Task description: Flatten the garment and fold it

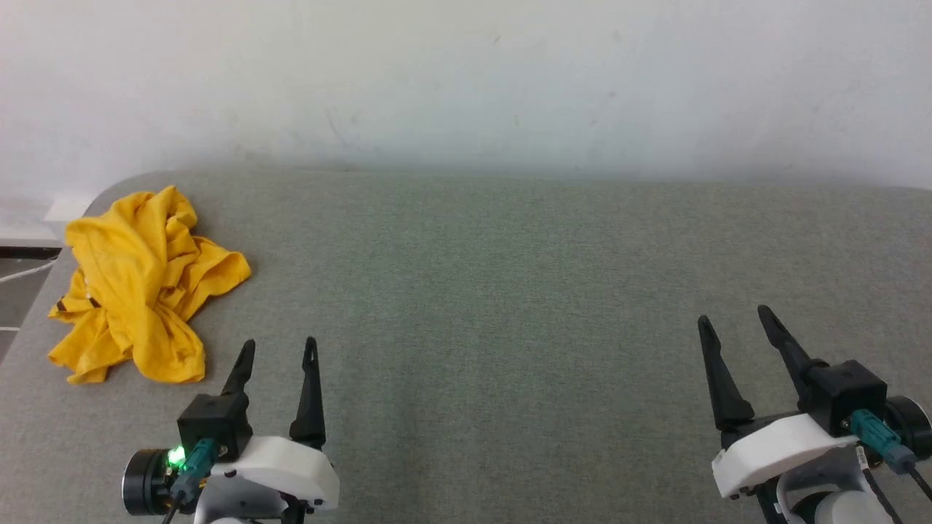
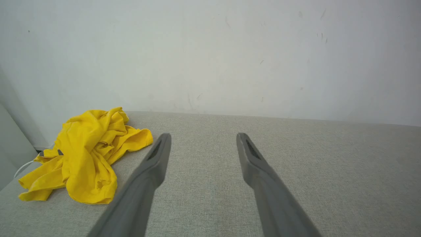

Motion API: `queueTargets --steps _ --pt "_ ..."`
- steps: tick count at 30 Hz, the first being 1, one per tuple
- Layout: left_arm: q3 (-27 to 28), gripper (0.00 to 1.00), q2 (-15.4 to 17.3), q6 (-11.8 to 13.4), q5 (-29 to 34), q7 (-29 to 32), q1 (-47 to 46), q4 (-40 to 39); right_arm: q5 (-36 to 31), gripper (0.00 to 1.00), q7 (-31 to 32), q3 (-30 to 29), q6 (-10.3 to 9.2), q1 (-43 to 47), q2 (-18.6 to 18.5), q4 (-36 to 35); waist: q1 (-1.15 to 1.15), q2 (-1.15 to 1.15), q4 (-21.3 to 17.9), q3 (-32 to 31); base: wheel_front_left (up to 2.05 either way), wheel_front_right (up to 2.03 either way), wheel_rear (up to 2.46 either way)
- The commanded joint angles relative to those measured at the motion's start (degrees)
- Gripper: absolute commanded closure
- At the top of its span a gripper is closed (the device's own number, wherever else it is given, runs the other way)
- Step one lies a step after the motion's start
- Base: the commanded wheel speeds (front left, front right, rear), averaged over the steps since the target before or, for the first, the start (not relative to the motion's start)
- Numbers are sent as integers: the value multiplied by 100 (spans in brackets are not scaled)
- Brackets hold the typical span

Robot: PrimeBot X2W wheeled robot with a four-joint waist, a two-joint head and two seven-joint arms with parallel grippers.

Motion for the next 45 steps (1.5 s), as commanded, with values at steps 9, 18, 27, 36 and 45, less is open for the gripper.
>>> queueTargets --steps 9,18,27,36,45 --pt "-39 0 -1 60 -107 -154 87 11 100 0 -173 -15 -5 83 10 32 0 -1 409 9 0 0 0" --pt "-84 0 -2 97 -102 -262 130 16 219 0 -281 24 -6 93 12 84 0 -1 747 3 0 0 0" --pt "-118 0 -2 134 -165 -370 178 20 340 0 -388 59 -7 123 14 118 0 -1 1094 -18 0 0 0" --pt "-133 0 -3 148 -221 -477 223 46 418 0 -496 106 -7 148 15 186 0 -1 1388 -57 0 0 0" --pt "-165 0 -3 187 -290 -585 259 58 549 0 -603 125 -8 172 17 219 0 -1 1635 -76 0 0 0"
